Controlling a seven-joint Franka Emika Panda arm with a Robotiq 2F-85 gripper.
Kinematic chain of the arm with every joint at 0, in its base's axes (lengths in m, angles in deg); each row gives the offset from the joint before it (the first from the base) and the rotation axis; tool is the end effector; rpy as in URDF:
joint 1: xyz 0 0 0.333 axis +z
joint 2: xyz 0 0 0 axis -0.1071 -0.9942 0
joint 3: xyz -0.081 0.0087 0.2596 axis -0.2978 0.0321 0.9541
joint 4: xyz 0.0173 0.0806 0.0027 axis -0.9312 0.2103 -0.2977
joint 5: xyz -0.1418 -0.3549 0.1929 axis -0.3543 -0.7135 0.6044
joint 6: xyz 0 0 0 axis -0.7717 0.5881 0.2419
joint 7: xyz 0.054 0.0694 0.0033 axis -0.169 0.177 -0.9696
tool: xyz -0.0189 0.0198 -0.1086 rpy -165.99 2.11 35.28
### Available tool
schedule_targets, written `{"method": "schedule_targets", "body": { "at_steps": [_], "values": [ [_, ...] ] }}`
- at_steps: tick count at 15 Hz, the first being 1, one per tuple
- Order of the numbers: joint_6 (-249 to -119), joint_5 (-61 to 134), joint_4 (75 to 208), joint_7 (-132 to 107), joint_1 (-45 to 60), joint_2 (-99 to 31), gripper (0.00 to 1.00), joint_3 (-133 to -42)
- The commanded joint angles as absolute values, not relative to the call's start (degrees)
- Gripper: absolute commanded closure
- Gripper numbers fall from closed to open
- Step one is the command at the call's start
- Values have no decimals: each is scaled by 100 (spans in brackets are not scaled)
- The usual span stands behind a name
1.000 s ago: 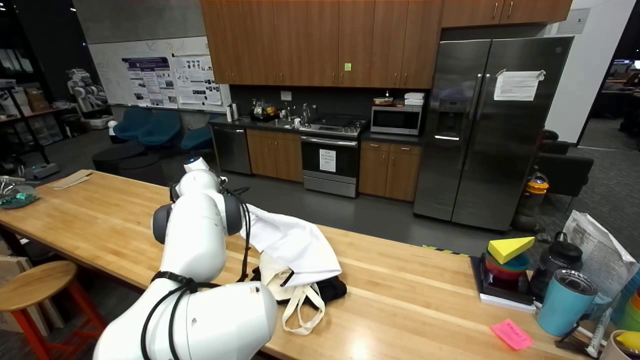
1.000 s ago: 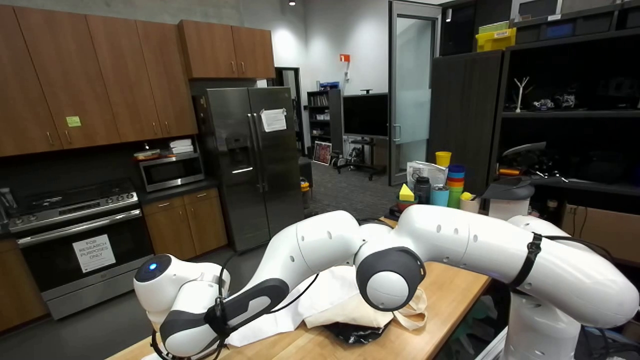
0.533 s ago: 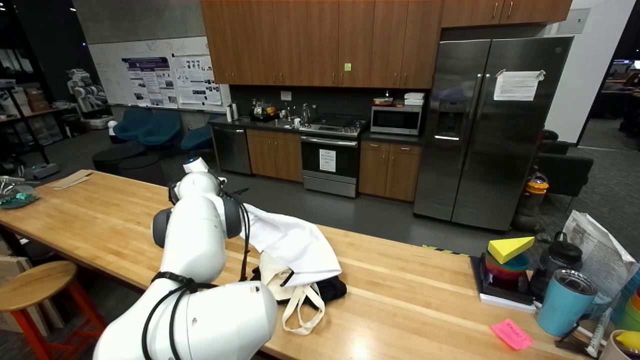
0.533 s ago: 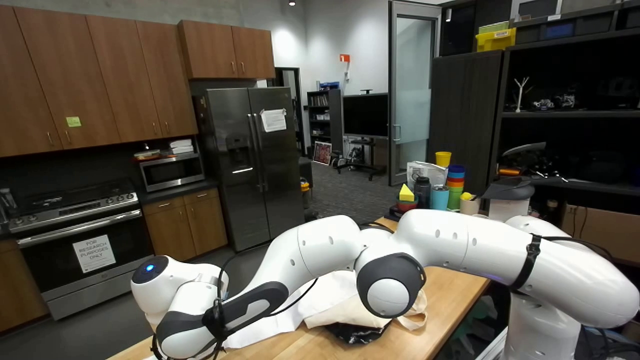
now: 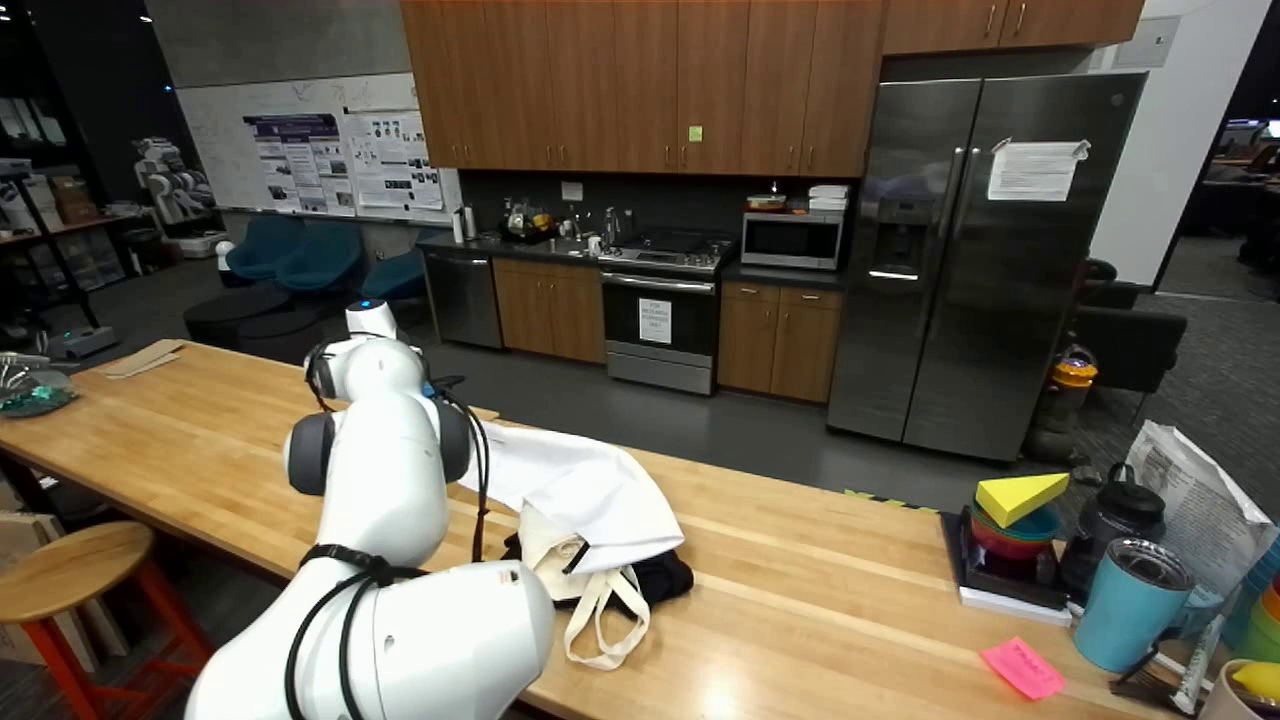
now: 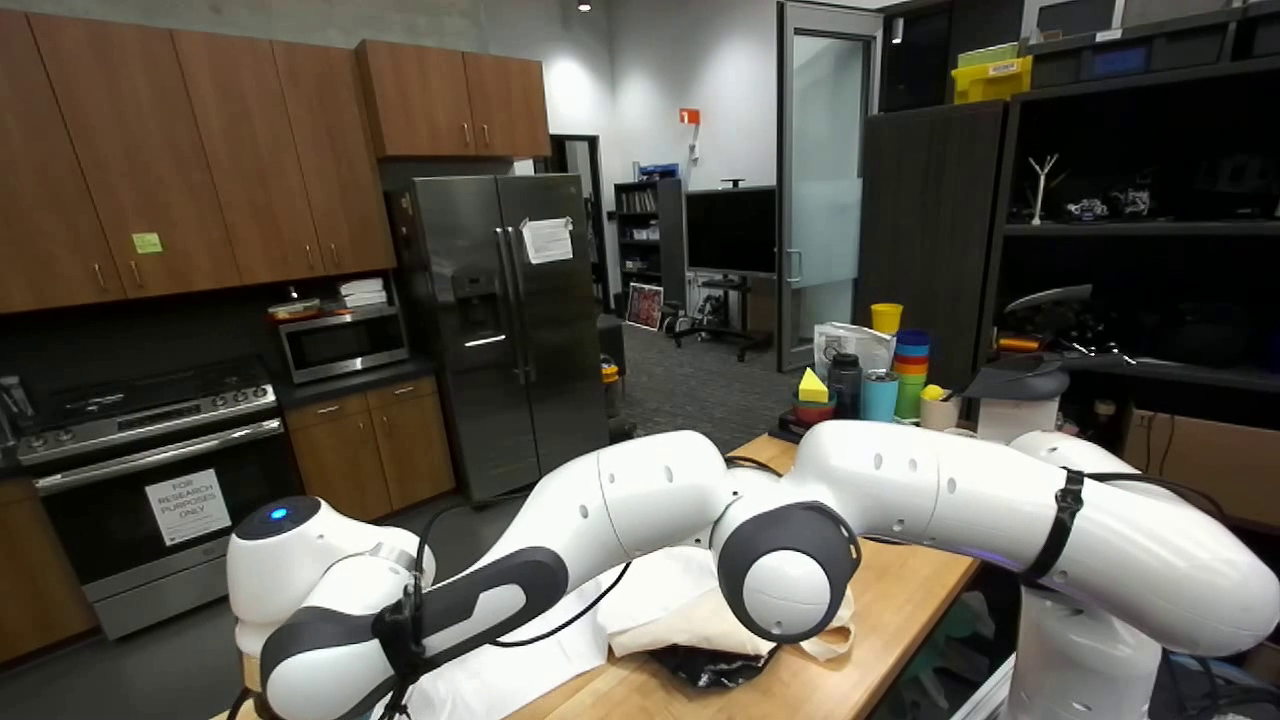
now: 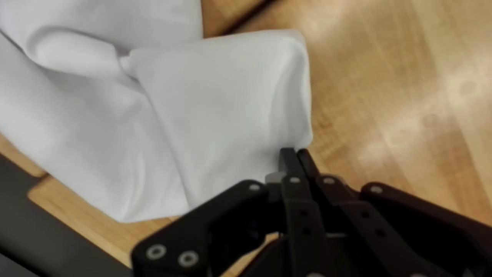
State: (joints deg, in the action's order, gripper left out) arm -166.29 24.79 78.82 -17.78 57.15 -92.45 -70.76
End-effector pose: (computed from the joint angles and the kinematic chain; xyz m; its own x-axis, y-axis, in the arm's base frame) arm 0.4689 0.6750 0.2095 0.5035 0.8358 0.2187 0.8522 -0.5222 0.0337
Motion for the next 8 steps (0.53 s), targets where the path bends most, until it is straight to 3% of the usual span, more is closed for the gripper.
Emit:
{"method": "schedule_targets", "body": {
  "at_steps": [1, 8],
  "values": [
    [-16600, 3285, 7156, -2326, 6010, -9529, 100, -7002],
    [-16552, 4126, 6692, -2698, 6499, -9618, 100, -6995]
  ]
}}
